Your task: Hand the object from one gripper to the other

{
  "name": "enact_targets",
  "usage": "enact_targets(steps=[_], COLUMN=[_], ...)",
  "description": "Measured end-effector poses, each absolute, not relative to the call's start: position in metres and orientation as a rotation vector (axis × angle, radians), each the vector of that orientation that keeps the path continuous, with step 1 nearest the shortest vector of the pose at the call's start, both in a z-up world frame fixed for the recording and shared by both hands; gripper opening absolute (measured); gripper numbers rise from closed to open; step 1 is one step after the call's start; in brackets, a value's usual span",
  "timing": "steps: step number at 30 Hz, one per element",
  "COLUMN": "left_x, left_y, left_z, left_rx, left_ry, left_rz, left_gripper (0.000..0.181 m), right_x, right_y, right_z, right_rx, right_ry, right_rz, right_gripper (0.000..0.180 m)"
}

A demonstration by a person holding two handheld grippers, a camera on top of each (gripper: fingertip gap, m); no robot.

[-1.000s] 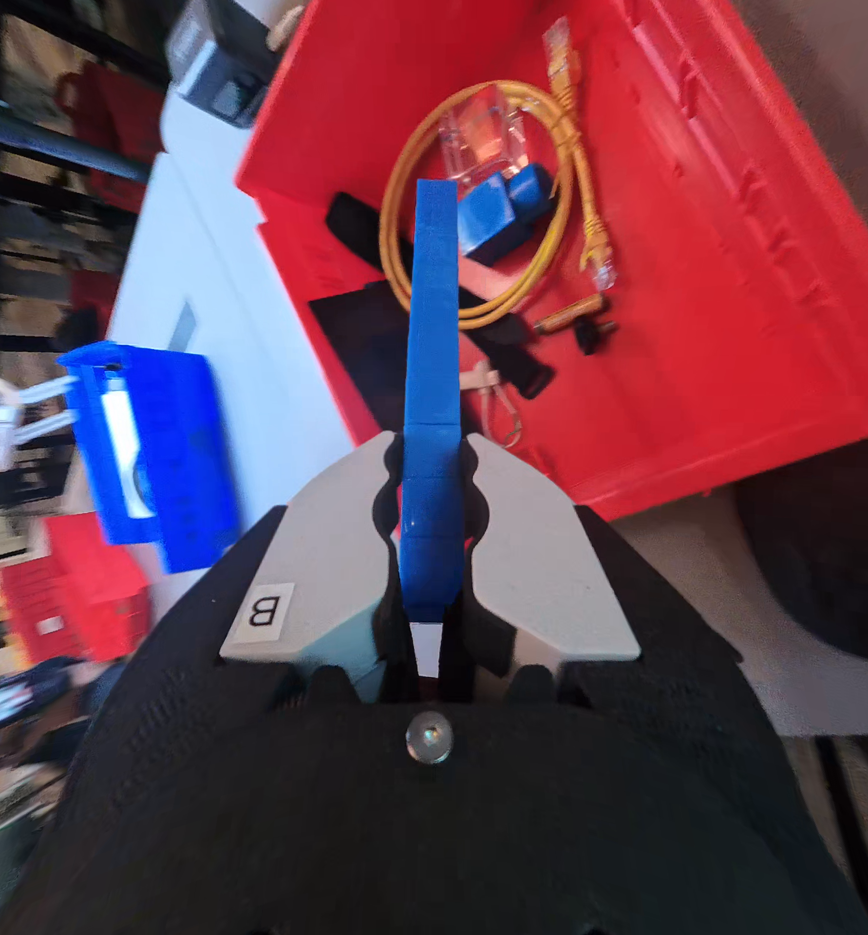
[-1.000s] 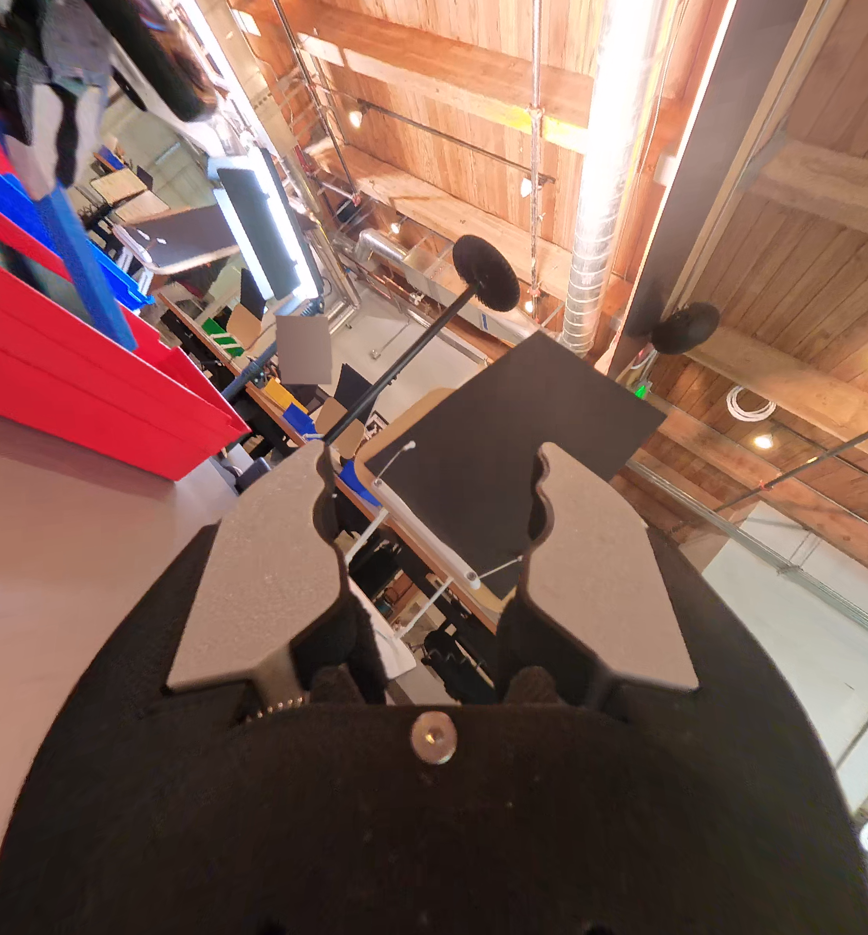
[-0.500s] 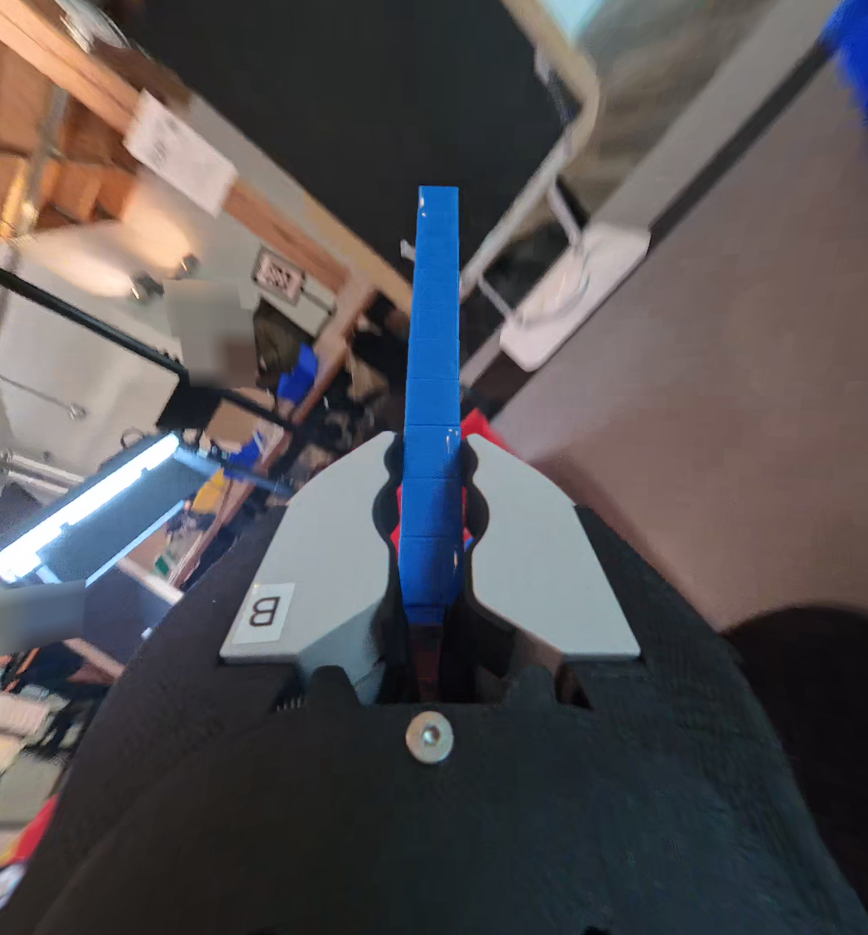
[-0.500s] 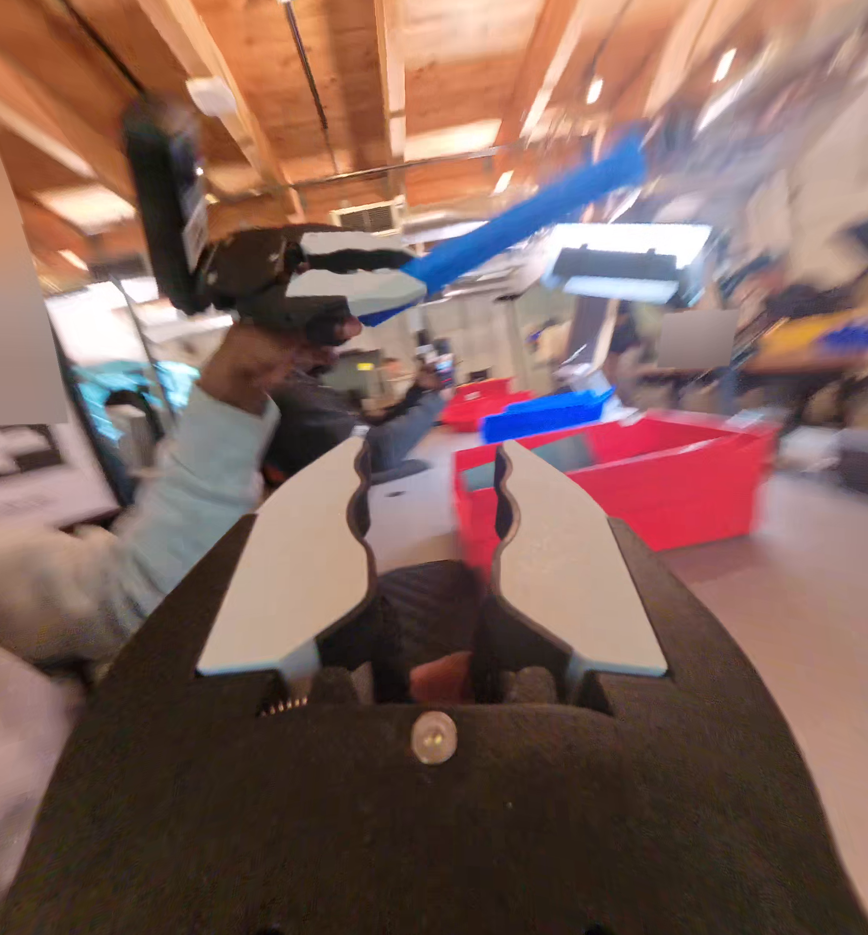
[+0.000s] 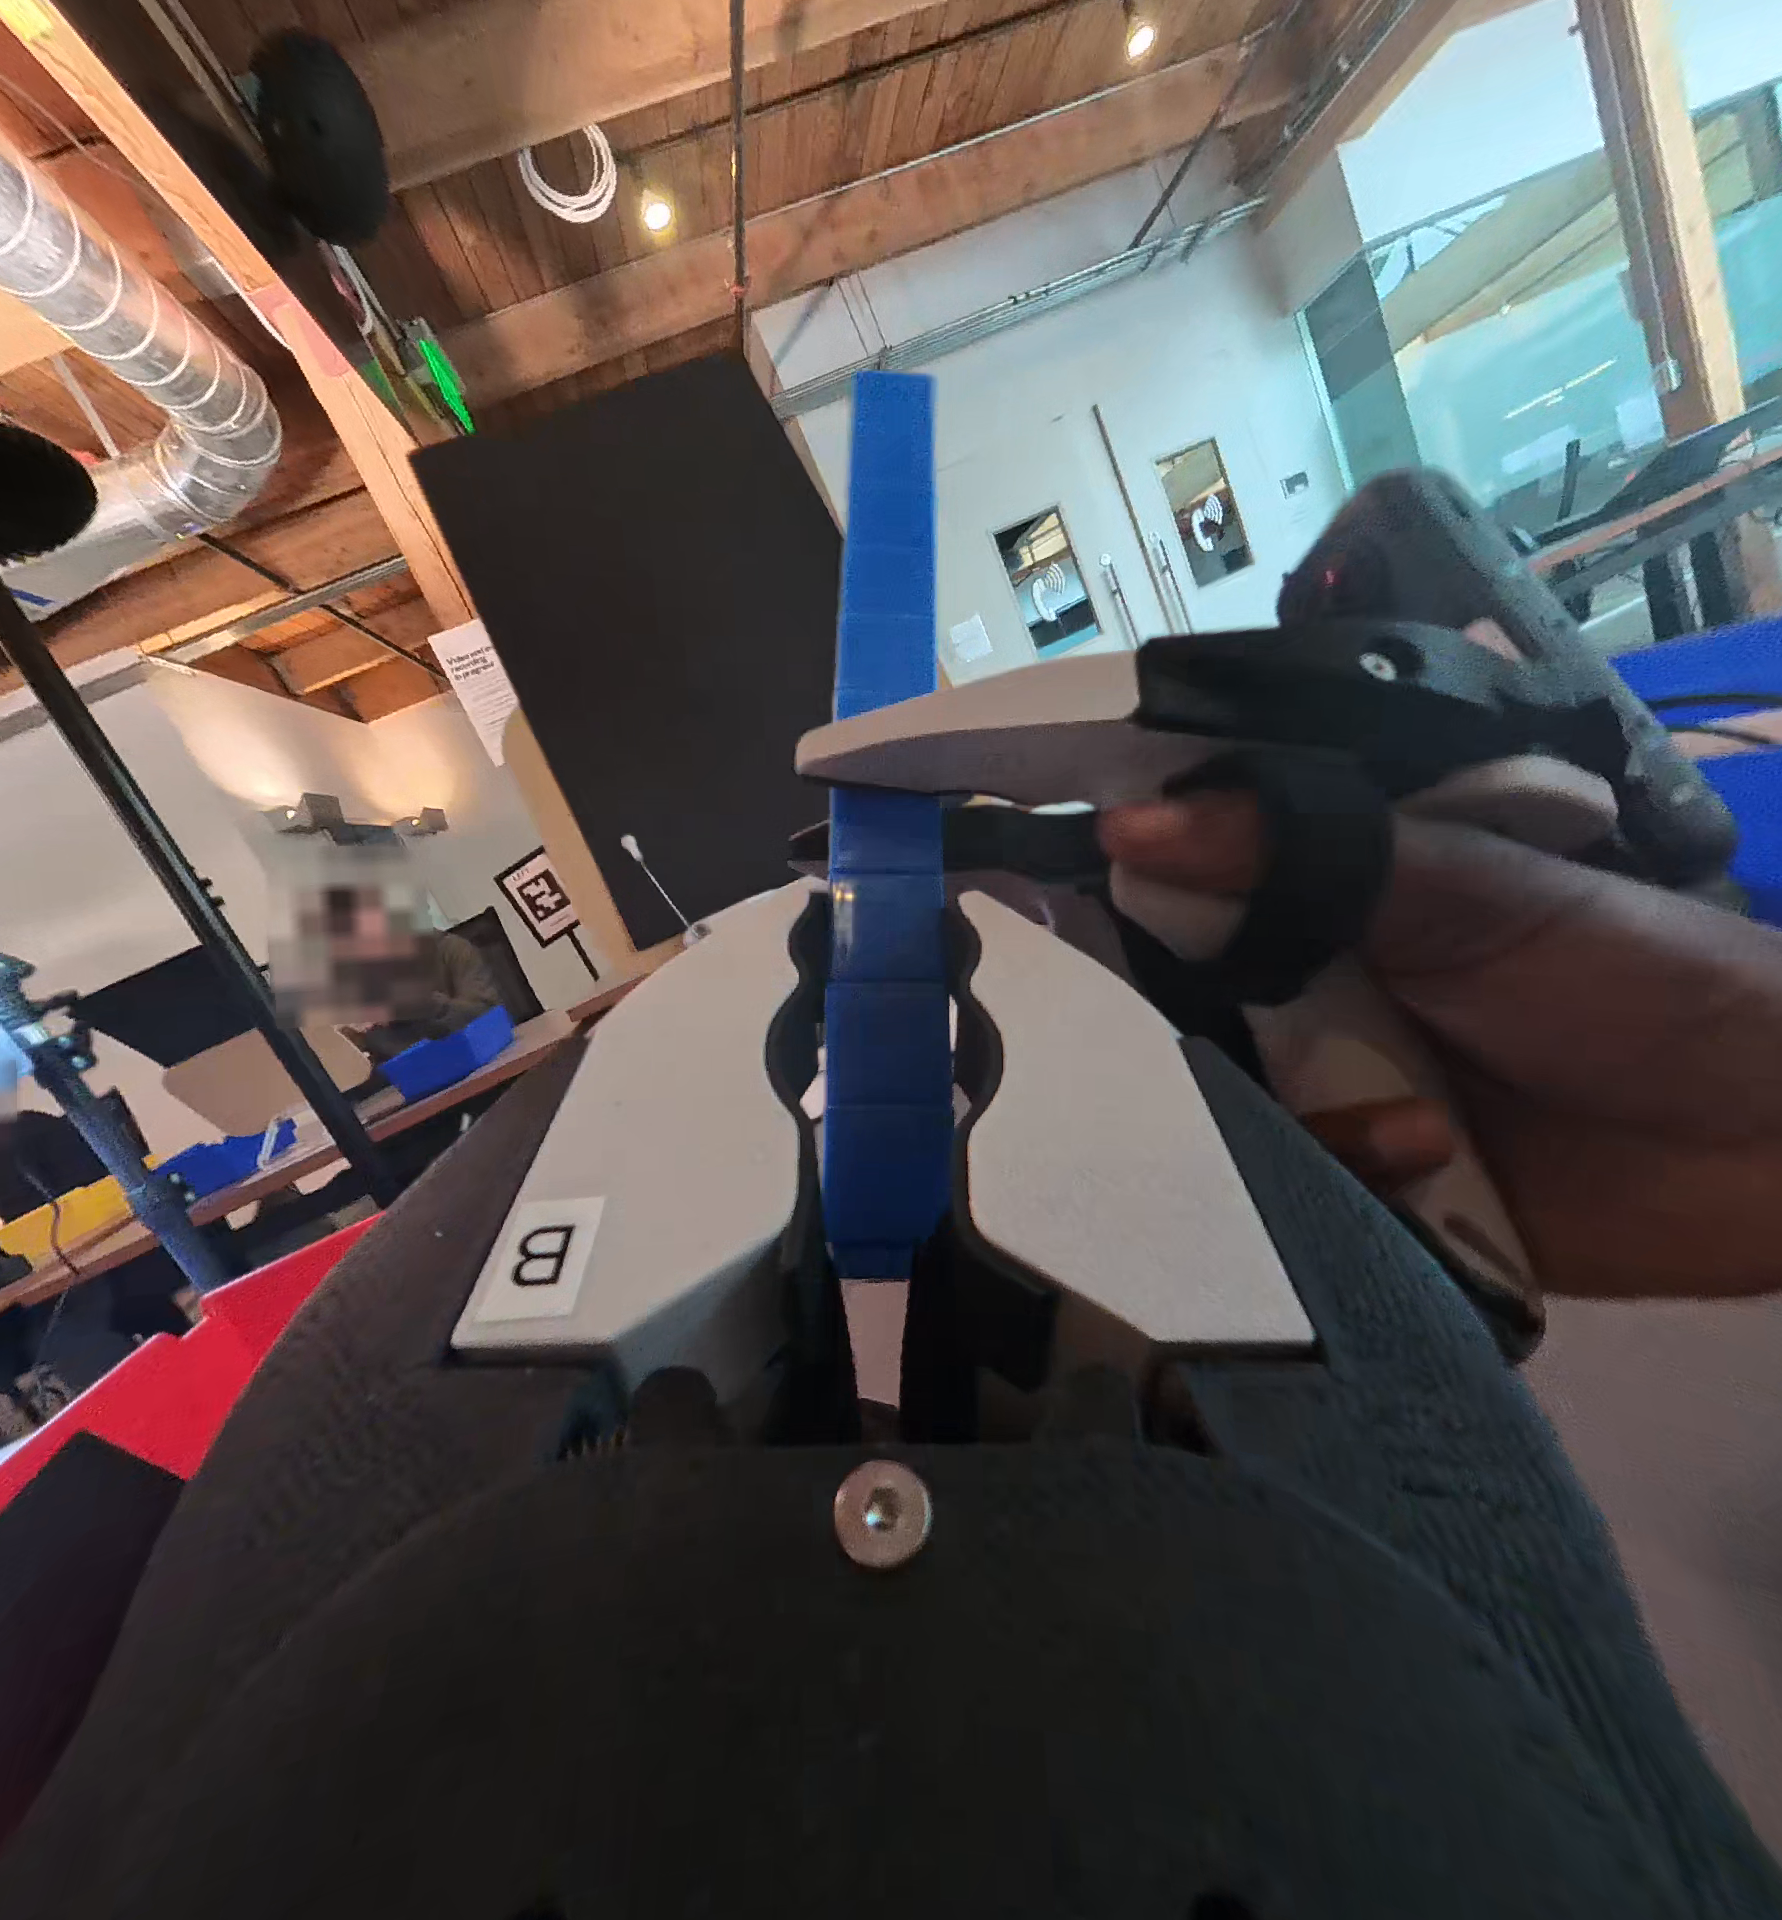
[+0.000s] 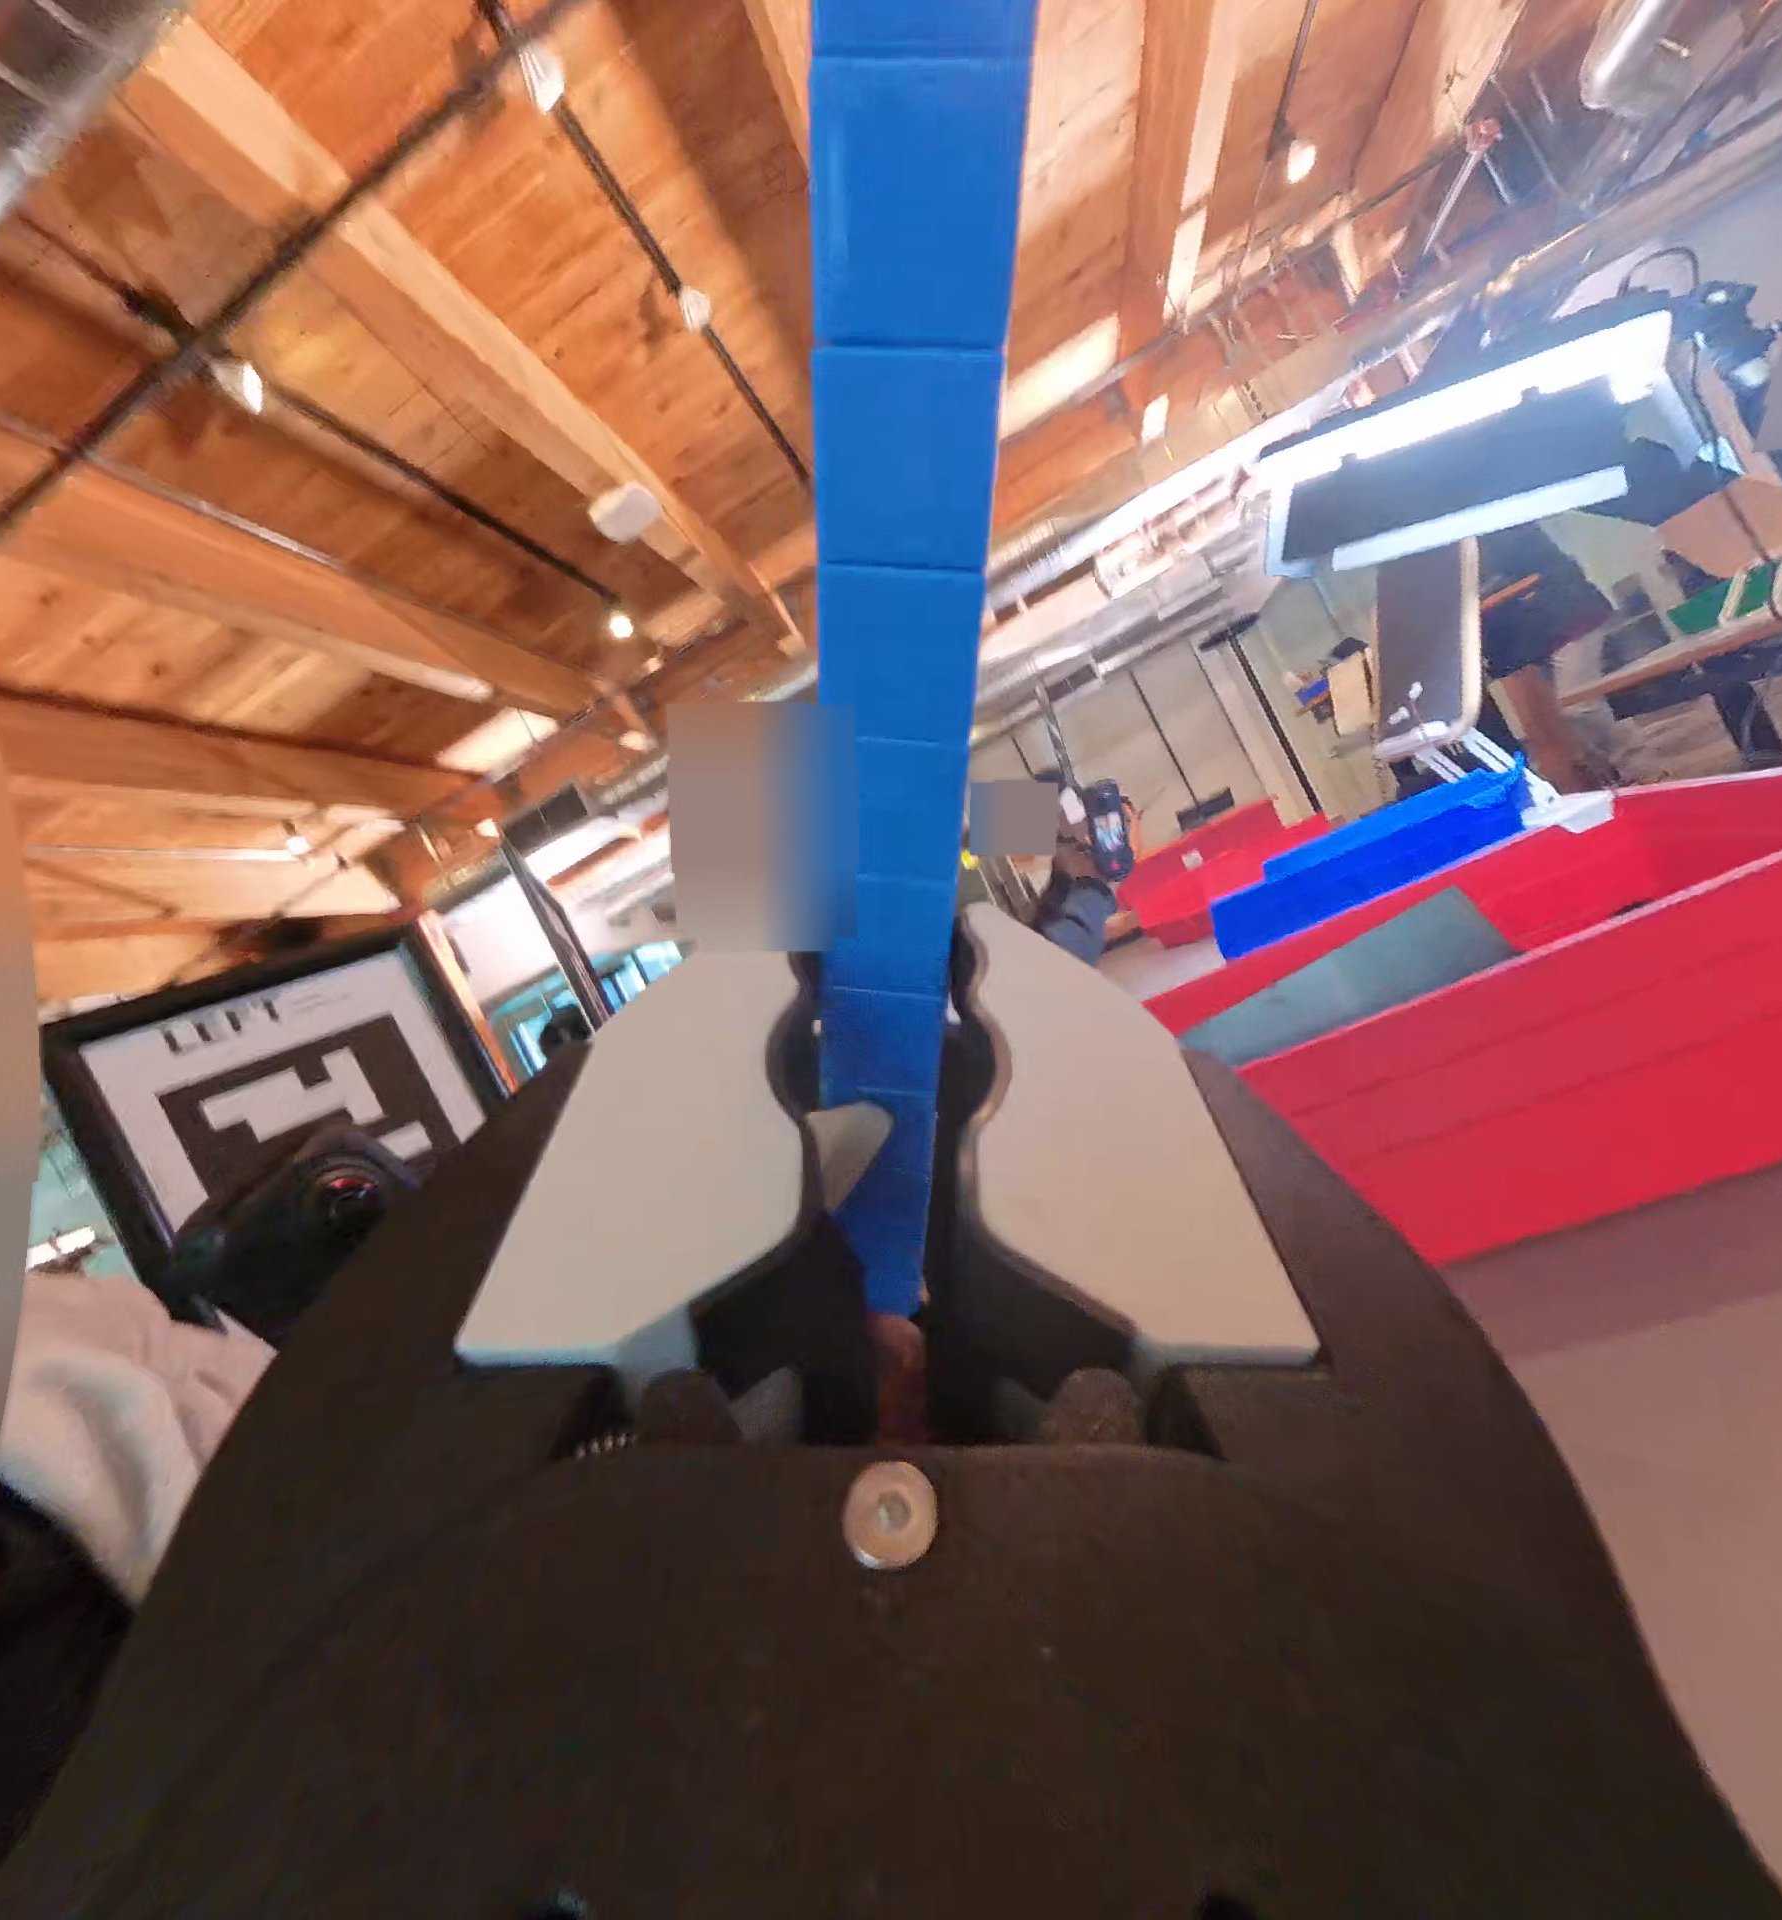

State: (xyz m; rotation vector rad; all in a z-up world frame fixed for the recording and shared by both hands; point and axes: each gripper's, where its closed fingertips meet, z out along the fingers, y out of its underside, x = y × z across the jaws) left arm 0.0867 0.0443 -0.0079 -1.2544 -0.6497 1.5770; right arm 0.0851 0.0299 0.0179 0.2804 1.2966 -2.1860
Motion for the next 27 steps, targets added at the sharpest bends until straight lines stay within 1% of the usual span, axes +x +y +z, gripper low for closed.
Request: enact_targets(steps=[2, 3, 4, 6, 8, 10, 12, 14, 15, 16, 17, 19, 20, 22, 25, 27], left_x=[0.090, 0.095, 0.102, 0.116, 0.128, 0.132, 0.134, 0.136, 0.137, 0.136, 0.136, 0.138, 0.139, 0.140, 0.139, 0.140], left_y=[0.051, 0.054, 0.057, 0.056, 0.050, 0.047, 0.049, 0.055, 0.057, 0.057, 0.057, 0.055, 0.054, 0.049, 0.054, 0.063], left_z=[-0.020, -0.025, -0.030, -0.037, -0.033, -0.033, -0.035, -0.032, -0.031, -0.031, -0.031, -0.030, -0.028, -0.028, -0.039, -0.043], left_rx=[-1.291, -1.303, -1.308, -1.288, -1.218, -1.210, -1.240, -1.255, -1.263, -1.269, -1.274, -1.258, -1.242, -1.230, -1.295, -1.326], left_ry=[-0.586, -0.555, -0.528, -0.524, -0.546, -0.570, -0.572, -0.550, -0.541, -0.553, -0.546, -0.544, -0.538, -0.540, -0.545, -0.532], left_rz=[1.535, 1.445, 1.317, 1.013, 0.744, 0.573, 0.497, 0.451, 0.425, 0.411, 0.392, 0.355, 0.352, 0.358, 0.348, 0.332], left_gripper=[0.024, 0.027, 0.036, 0.045, 0.053, 0.054, 0.055, 0.052, 0.041, 0.026, 0.023, 0.022, 0.021, 0.021, 0.021, 0.021], right_x=[0.087, 0.089, 0.092, 0.100, 0.111, 0.123, 0.142, 0.157, 0.162, 0.166, 0.169, 0.168, 0.165, 0.155, 0.139, 0.138], right_y=[0.032, 0.034, 0.036, 0.041, 0.043, 0.040, 0.037, 0.033, 0.031, 0.030, 0.030, 0.029, 0.031, 0.036, 0.048, 0.052], right_z=[0.007, 0.001, -0.005, -0.021, -0.038, -0.046, -0.053, -0.064, -0.068, -0.071, -0.071, -0.070, -0.069, -0.057, -0.025, -0.017], right_rx=[0.252, 0.233, 0.207, 0.116, 0.012, -0.068, -0.165, -0.227, -0.240, -0.255, -0.268, -0.263, -0.255, -0.219, -0.166, -0.174], right_ry=[1.393, 1.450, 1.511, 1.648, 1.757, 1.792, 1.805, 1.842, 1.859, 1.861, 1.851, 1.862, 1.870, 1.842, 1.694, 1.649], right_rz=[-2.143, -2.112, -2.083, -1.994, -1.901, -1.867, -1.802, -1.729, -1.699, -1.678, -1.670, -1.681, -1.688, -1.737, -1.900, -1.961], right_gripper=[0.022, 0.022, 0.022, 0.022, 0.022, 0.022, 0.022, 0.022, 0.022, 0.022, 0.022, 0.023, 0.027, 0.043, 0.044, 0.045])
